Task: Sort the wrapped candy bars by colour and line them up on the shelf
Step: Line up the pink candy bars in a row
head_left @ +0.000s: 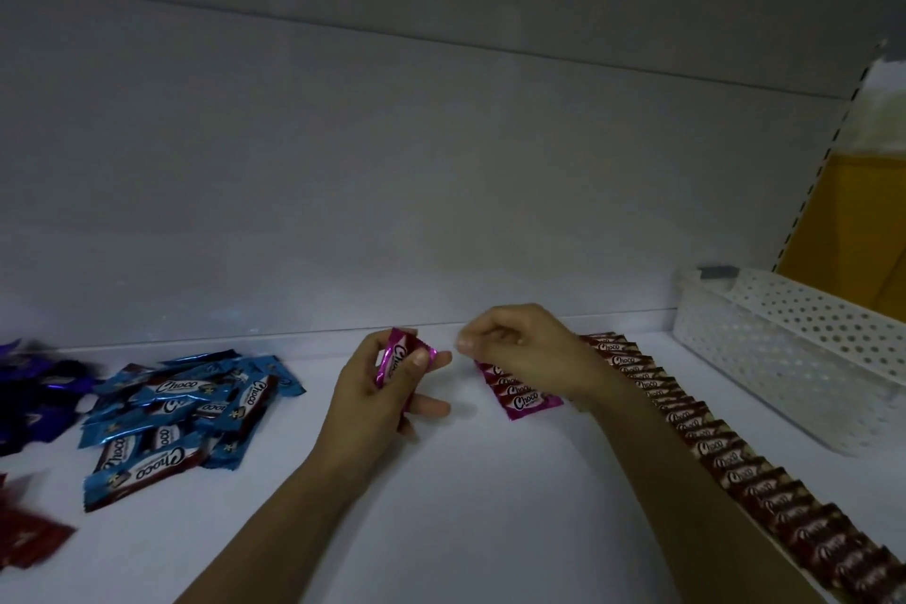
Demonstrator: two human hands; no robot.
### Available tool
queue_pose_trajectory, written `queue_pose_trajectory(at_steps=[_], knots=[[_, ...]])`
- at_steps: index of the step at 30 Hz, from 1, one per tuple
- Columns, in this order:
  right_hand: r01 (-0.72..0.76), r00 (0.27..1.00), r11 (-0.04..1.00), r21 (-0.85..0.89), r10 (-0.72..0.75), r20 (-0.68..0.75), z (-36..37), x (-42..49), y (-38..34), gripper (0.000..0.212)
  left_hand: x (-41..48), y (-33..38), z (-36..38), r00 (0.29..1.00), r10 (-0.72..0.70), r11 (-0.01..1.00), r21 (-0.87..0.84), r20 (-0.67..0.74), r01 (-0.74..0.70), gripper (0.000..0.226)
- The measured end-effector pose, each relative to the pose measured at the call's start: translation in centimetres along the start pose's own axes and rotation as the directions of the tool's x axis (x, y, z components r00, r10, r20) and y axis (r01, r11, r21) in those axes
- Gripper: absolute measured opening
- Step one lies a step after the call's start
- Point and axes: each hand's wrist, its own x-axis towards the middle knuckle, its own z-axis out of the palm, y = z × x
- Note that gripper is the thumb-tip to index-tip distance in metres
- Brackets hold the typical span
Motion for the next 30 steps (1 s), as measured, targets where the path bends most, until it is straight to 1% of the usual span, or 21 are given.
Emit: queue_pose_trajectory(at_steps=[1,3,5,8,9,11,13,16,18,20,21,23,25,27,28,29,30], knots=[[0.042,0.999,0.994,0.105,-0.044,0.014,1.0,0.0,-0.6,0.009,0.0,0.0,0.0,1.0,0.004,1.0,0.011,0.012,-0.004,0.021],[0.092,0.995,0.969,0.23,-0.096,0.008,2.3,0.0,-1.1,0.005,0.0,-0.2,-0.2,1.0,0.004,1.0,0.026,0.027,-0.004,0.023],[0.074,0.997,0.95,0.303,-0.077,-0.001,2.6,-0.1,-1.1,0.008,0.1,-0.2,-0.3,0.998,-0.001,0.999,0.036,0.056,-0.001,0.034],[0.016,1.0,0.962,0.273,-0.018,0.006,2.6,0.1,-0.8,0.01,0.1,-0.1,-0.2,0.995,-0.005,0.998,0.066,0.103,-0.002,0.037],[0.005,1.0,0.967,0.255,-0.001,-0.014,2.6,0.2,-0.8,0.012,0.2,-0.2,-0.2,0.995,-0.011,0.998,0.064,0.102,0.004,0.037],[-0.011,0.995,0.961,0.275,0.036,-0.088,2.2,0.4,-0.6,0.016,0.3,-0.2,-0.2,0.996,-0.026,0.999,0.042,0.088,0.022,0.034],[-0.028,0.989,0.949,0.313,0.073,-0.131,1.5,0.4,-0.3,0.017,0.4,-0.3,-0.1,0.996,-0.037,0.999,0.034,0.076,0.034,0.027],[-0.058,0.989,0.944,0.325,0.1,-0.113,1.1,0.4,-0.1,0.018,0.5,-0.5,-0.1,0.998,-0.047,0.998,0.03,0.041,0.046,0.024],[-0.062,0.99,0.913,0.402,0.108,-0.092,1.5,0.5,-0.2,0.025,0.6,-0.6,-0.2,0.999,-0.053,0.999,0.008,0.009,0.053,0.025],[-0.07,0.99,0.871,0.485,0.122,-0.076,1.5,0.6,-0.4,0.031,0.6,-0.5,-0.3,0.999,-0.049,0.998,-0.027,-0.023,0.048,0.021],[-0.071,0.989,0.873,0.483,0.124,-0.078,1.5,0.6,-0.4,0.03,0.6,-0.5,-0.2,0.998,-0.046,0.998,-0.038,-0.035,0.044,0.018],[-0.077,0.992,0.904,0.421,0.114,-0.062,1.4,0.5,-0.3,0.025,0.5,-0.6,-0.1,0.998,-0.038,0.998,-0.044,-0.055,0.035,0.015],[-0.111,0.993,0.922,0.37,0.116,0.009,1.6,0.4,-0.1,0.029,0.6,-0.7,-0.1,0.996,-0.023,0.999,-0.03,-0.084,0.02,0.016],[-0.101,0.994,0.934,0.344,0.082,0.07,2.1,0.3,0.0,0.024,0.5,-0.7,-0.2,0.995,-0.005,1.0,-0.016,-0.097,0.004,0.019],[-0.072,0.997,0.934,0.351,0.053,0.063,2.3,0.3,0.1,0.023,0.5,-0.6,-0.3,0.996,0.001,1.0,-0.025,-0.086,-0.004,0.018],[-0.041,0.999,0.929,0.369,0.03,0.034,2.4,0.3,0.1,0.023,0.4,-0.6,-0.2,0.998,0.008,0.999,-0.039,-0.063,-0.01,0.017],[0.003,1.0,0.937,0.349,0.001,-0.011,2.3,0.4,0.2,0.027,0.4,-0.5,-0.2,0.999,0.019,0.999,-0.041,-0.036,-0.02,0.015]])
